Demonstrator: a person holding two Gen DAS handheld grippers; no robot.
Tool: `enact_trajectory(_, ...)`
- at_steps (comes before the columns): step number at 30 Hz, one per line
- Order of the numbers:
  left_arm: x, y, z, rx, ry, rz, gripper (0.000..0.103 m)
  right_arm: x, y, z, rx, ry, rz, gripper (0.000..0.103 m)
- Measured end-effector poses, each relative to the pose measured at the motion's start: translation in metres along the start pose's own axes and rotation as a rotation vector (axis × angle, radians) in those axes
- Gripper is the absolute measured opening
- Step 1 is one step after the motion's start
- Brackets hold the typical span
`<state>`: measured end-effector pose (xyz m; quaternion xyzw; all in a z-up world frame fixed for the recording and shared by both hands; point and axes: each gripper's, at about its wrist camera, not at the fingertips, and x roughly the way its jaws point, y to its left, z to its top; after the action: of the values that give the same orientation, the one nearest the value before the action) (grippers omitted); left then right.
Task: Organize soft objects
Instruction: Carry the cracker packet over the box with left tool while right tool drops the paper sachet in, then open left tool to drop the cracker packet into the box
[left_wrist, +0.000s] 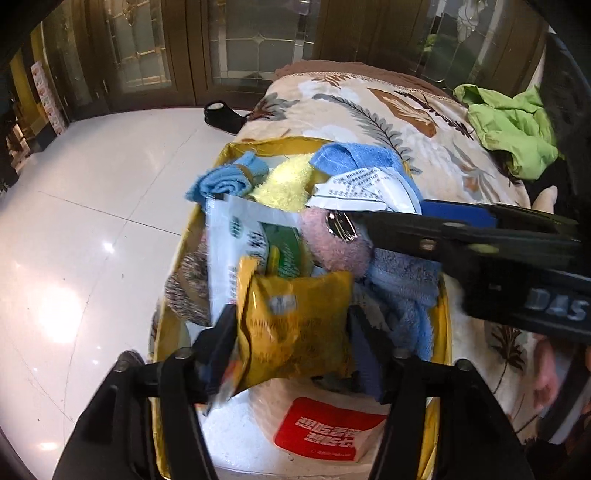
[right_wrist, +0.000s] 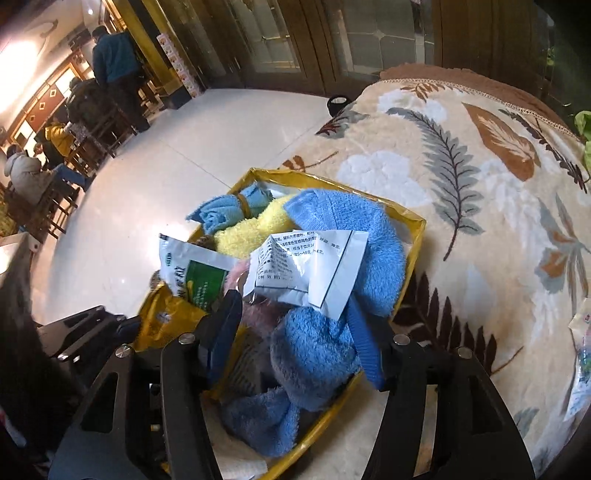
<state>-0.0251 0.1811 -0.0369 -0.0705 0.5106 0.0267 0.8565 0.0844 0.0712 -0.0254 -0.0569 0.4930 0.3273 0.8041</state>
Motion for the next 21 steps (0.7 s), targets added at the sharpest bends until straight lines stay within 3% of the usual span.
enact_trajectory(12,-0.018,-0.002,0.004,-0.009,-0.053,0.083,0.074,-0.046,-0.015,-0.018,0.101,-0.067,0.083,0.059)
enact_trajectory(21,-0.034,-0.032,0.008,0.039,-0.091,0.06,0.074,-0.072,-0.042,-0.046,0.166,-0.088,0.09,0.059)
